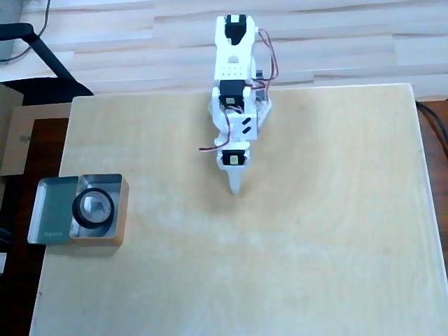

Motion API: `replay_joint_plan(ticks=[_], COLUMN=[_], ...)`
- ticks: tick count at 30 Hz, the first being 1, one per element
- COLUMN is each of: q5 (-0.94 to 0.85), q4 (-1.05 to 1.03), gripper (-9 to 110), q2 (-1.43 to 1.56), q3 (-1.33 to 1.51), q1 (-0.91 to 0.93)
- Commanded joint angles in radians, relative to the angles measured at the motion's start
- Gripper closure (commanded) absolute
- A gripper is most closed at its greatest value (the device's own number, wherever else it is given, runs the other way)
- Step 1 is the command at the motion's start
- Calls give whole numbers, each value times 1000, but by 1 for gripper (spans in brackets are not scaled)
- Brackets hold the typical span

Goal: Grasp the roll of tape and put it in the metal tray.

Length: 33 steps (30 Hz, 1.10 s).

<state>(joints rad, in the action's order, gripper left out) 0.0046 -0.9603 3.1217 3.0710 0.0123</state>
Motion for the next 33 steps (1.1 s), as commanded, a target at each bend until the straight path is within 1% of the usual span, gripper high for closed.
replay_joint_plan(ticks=[1, 33], q5=[-11, -9], q4=[9, -2], gripper=[102, 102], q2=[278, 287], q3=[9, 11], q1=[-20, -23])
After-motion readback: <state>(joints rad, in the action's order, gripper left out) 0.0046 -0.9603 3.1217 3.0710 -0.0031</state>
